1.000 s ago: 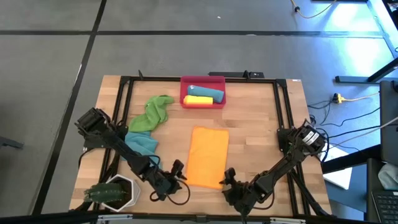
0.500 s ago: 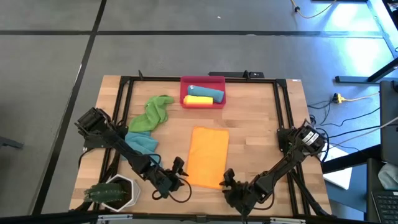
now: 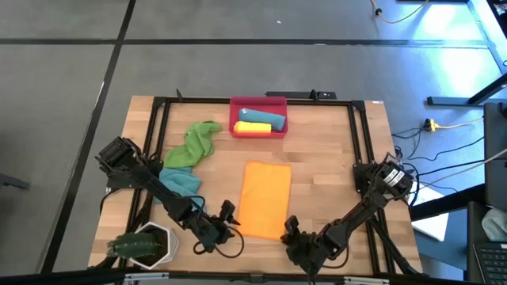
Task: Roll microfiber towels into tight, uniform cylinder then place into a basket
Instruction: Roll the orange microfiber cloth
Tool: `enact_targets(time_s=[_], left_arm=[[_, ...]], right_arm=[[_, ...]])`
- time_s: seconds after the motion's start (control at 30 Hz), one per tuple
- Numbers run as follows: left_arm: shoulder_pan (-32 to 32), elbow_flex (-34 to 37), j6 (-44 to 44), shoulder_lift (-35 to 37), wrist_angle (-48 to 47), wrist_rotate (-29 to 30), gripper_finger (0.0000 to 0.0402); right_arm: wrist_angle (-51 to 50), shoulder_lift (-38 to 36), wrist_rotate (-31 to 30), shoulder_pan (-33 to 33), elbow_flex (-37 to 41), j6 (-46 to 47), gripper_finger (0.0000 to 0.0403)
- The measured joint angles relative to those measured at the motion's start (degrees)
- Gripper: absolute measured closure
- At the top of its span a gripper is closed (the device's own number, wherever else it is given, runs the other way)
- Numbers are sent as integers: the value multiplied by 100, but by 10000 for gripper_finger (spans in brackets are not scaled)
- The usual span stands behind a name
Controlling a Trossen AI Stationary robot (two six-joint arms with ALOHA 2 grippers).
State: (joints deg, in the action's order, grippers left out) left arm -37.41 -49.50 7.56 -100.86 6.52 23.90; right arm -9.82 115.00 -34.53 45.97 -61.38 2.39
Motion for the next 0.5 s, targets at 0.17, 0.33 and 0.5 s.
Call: enact_targets(time_s=[0.17, 0.33, 0.5], left_arm=[[0, 0, 348, 0, 0, -1, 194], [0, 0, 511, 2, -4, -2, 194], [-20, 0, 613, -6, -223, -26, 194]], right_arm=[[117, 7, -45, -6, 18, 161, 380], [91, -88, -190, -25, 37, 700, 394], [34, -331, -483, -72, 32, 1490, 397]])
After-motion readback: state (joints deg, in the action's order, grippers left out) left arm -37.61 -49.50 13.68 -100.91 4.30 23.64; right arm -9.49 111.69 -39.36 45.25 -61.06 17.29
